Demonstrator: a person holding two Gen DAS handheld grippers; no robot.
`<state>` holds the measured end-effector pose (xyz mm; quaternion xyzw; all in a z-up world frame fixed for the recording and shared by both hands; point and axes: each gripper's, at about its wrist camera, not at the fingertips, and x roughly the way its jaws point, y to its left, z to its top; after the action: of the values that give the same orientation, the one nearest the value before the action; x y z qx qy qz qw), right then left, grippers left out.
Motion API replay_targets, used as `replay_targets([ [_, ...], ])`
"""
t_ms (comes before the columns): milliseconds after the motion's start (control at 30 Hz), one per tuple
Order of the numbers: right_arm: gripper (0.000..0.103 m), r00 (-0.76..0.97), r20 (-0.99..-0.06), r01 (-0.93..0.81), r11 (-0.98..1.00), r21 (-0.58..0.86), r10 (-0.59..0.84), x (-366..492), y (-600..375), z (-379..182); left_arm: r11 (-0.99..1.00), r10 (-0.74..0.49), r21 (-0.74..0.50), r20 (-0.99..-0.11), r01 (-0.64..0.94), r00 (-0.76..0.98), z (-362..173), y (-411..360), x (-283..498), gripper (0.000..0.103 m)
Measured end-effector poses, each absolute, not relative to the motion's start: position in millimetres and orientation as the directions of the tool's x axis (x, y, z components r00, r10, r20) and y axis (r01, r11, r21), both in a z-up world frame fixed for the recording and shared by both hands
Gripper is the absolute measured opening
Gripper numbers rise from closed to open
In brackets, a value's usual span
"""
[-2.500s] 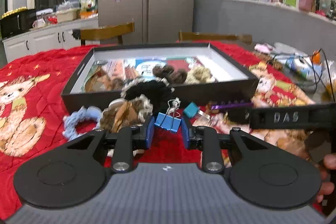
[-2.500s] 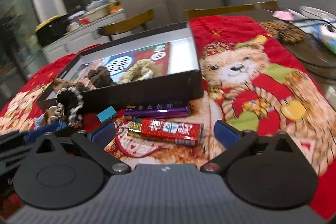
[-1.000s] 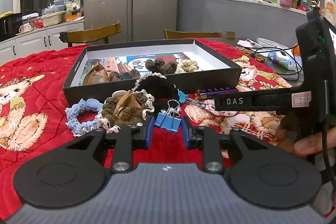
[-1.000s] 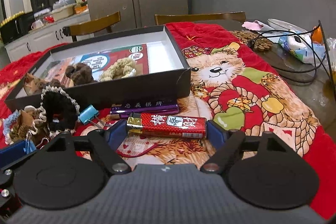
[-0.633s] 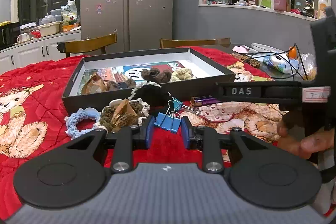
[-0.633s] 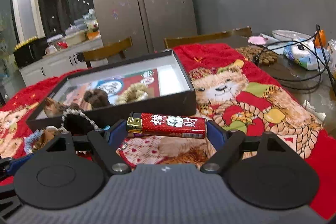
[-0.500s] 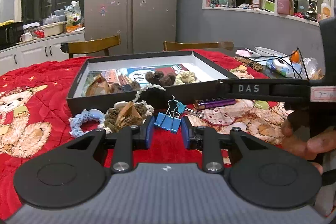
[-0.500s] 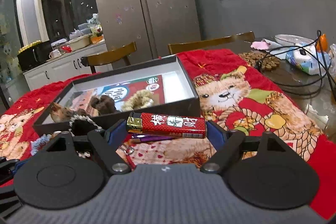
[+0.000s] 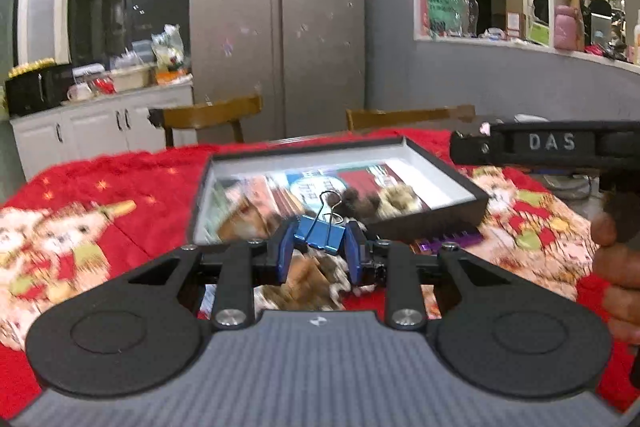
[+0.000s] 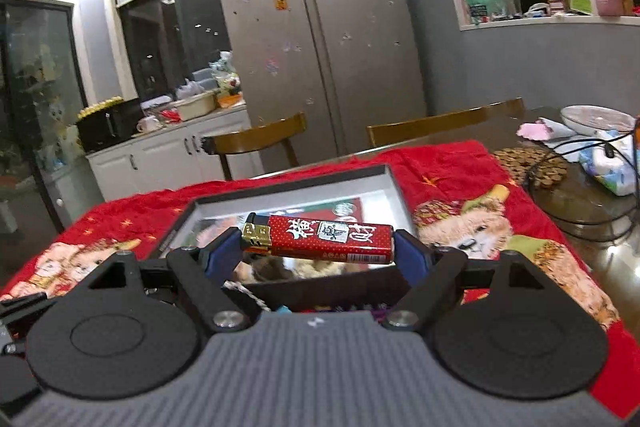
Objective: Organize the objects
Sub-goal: 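Carry the binder clips with the left tool while the right carries the lighter over the box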
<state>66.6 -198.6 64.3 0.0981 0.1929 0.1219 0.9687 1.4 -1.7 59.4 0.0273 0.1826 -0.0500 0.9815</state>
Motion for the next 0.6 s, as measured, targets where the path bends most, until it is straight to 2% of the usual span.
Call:
replay_targets([
  [267, 0.081, 0.884, -0.329, -0.253, 0.932, 0.261, 0.332, 80.1, -183.5, 87.0, 0.999, 0.005, 0.037, -0.277, 0.006, 0.961, 93.5, 23.6, -1.0, 0.032],
  [600, 0.081, 0.85, -0.326, -0.304, 0.892, 0.335, 0.413, 115.8, -170.9, 115.3, 0.995, 0.076, -0.039, -0.265, -0.09, 0.961, 142.2, 74.0, 28.6, 0.032],
])
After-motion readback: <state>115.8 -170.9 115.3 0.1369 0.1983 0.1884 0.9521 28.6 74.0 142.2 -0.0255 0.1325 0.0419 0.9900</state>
